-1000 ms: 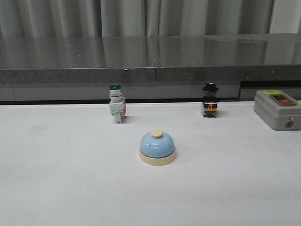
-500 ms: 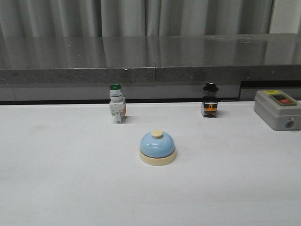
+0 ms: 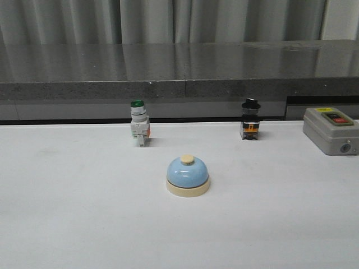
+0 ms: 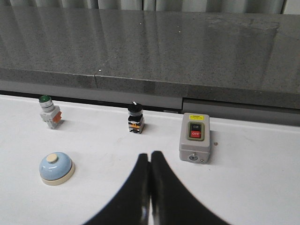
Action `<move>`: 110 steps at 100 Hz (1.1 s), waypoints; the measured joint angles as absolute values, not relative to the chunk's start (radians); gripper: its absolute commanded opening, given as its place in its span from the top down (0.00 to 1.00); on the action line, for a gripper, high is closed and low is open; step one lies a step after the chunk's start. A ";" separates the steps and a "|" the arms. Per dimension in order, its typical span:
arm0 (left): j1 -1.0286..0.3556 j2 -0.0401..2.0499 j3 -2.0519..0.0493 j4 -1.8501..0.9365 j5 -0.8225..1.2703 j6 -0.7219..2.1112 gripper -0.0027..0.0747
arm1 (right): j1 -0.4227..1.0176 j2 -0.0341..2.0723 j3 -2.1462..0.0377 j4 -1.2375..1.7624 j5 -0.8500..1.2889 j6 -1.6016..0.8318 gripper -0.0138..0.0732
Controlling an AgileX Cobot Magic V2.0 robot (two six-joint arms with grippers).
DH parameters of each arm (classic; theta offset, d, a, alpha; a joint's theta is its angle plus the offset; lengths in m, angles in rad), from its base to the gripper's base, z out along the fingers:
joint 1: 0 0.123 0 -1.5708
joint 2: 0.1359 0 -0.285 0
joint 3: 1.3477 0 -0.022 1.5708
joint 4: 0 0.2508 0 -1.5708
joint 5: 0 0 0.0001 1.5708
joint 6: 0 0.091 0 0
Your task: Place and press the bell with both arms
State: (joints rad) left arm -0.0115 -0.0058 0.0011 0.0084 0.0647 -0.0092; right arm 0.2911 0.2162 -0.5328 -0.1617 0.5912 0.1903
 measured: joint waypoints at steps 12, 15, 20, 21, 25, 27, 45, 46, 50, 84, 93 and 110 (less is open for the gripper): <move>-0.011 -0.006 0.001 0.008 0.065 -0.009 0.99 | 0.291 0.216 -0.506 -0.162 0.566 0.190 0.91; -0.011 -0.006 0.001 0.008 0.063 -0.009 0.99 | 0.291 0.216 -0.494 -0.162 0.553 0.190 0.91; -0.011 -0.006 0.001 0.008 0.063 -0.009 0.99 | 0.288 0.213 -0.472 -0.162 0.523 0.190 0.91; -0.011 -0.006 0.001 0.008 0.063 -0.009 0.99 | 0.286 0.212 -0.468 -0.162 0.519 0.190 0.91; -0.011 -0.006 0.001 0.008 0.063 -0.009 0.99 | 0.282 0.208 -0.447 -0.162 0.496 0.190 0.91; -0.011 -0.006 0.001 0.008 0.063 -0.009 0.99 | 0.279 0.202 -0.435 -0.162 0.484 0.190 0.91; -0.011 -0.006 0.001 0.008 0.063 -0.009 0.99 | 0.212 0.157 -0.331 -0.148 0.391 0.190 0.91; -0.011 -0.006 0.001 0.008 0.063 -0.009 0.99 | 0.209 0.155 -0.327 -0.145 0.383 0.190 0.91; -0.011 -0.006 0.001 0.008 0.063 -0.009 0.99 | 0.188 0.144 -0.301 -0.134 0.362 0.190 0.91; -0.011 -0.006 0.001 0.008 0.063 -0.009 0.99 | 0.064 0.046 -0.093 -0.012 0.124 0.133 0.91; -0.011 -0.006 0.001 0.008 0.063 -0.009 0.99 | 0.061 0.014 -0.053 0.000 0.109 0.122 0.91; -0.011 -0.006 0.001 0.008 0.063 -0.009 0.99 | 0.061 -0.009 -0.008 0.014 0.101 0.061 0.91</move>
State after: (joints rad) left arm -0.0115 -0.0058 0.0011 0.0084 0.0631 -0.0092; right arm 0.0606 -0.0089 -0.0080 0.0138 0.1006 0.0609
